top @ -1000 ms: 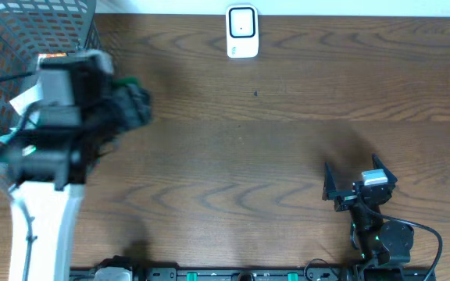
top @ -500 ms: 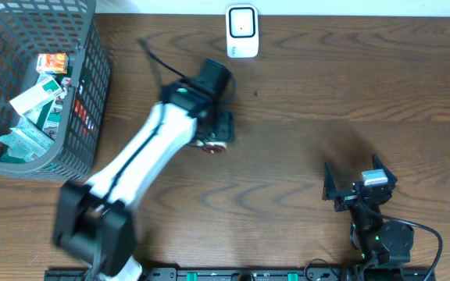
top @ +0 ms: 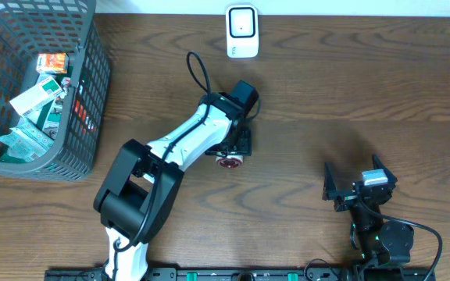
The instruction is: Scan the item barcode
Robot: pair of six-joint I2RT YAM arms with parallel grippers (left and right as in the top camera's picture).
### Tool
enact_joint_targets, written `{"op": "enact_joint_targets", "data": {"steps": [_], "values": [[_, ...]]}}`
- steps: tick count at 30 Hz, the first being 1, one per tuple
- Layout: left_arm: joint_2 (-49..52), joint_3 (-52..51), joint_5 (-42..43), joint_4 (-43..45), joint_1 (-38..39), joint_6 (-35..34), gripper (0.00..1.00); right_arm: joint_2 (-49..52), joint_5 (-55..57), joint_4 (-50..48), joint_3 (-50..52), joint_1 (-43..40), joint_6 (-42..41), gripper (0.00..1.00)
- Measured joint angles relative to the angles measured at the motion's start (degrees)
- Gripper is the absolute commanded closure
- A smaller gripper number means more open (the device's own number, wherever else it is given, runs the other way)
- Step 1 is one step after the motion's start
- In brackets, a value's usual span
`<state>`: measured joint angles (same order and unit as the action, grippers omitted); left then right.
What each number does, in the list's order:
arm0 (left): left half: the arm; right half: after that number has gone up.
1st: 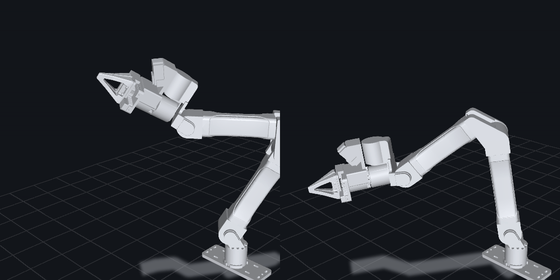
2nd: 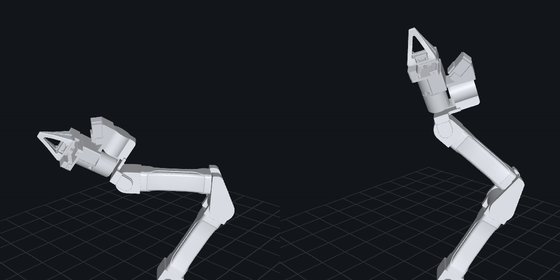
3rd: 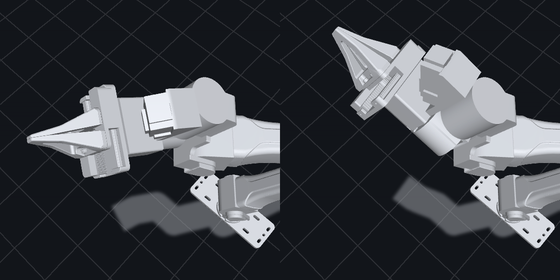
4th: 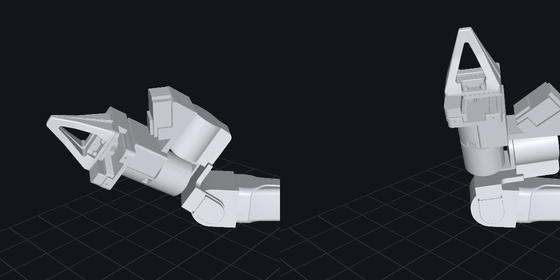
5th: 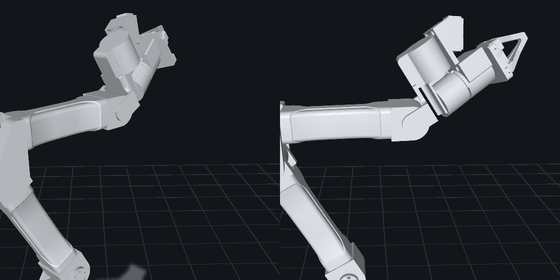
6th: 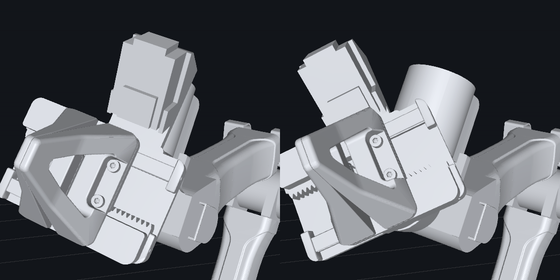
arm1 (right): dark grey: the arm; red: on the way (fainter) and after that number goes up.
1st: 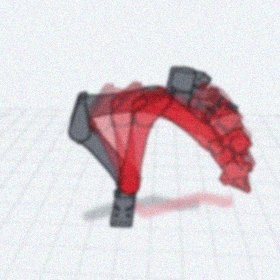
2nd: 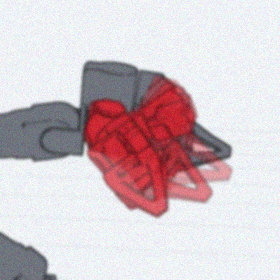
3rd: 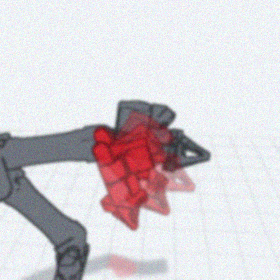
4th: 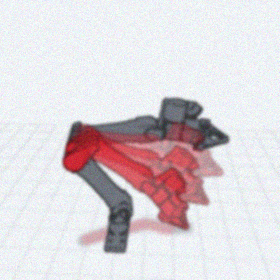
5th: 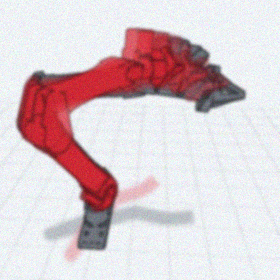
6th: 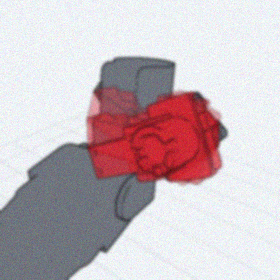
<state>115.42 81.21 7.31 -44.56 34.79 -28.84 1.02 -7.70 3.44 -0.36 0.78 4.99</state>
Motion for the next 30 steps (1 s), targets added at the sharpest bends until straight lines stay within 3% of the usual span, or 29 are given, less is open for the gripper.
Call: {"op": "enact_joint_targets", "data": {"steps": [3,6,30], "values": [[0.0,0.0,0.0,0.1,0.8,-0.9,0.17,0.0,0.0,0.0,0.0,0.0,0.0,0.01],[0.0,0.0,0.1,0.1,1.7,-1.3,0.08,0.0,0.0,0.0,0.0,0.0,0.0,0.01],[-2.4,0.7,-5.7,1.5,1.6,1.1,0.06,0.0,0.0,0.0,0.0,0.0,0.0,0.01]]}}
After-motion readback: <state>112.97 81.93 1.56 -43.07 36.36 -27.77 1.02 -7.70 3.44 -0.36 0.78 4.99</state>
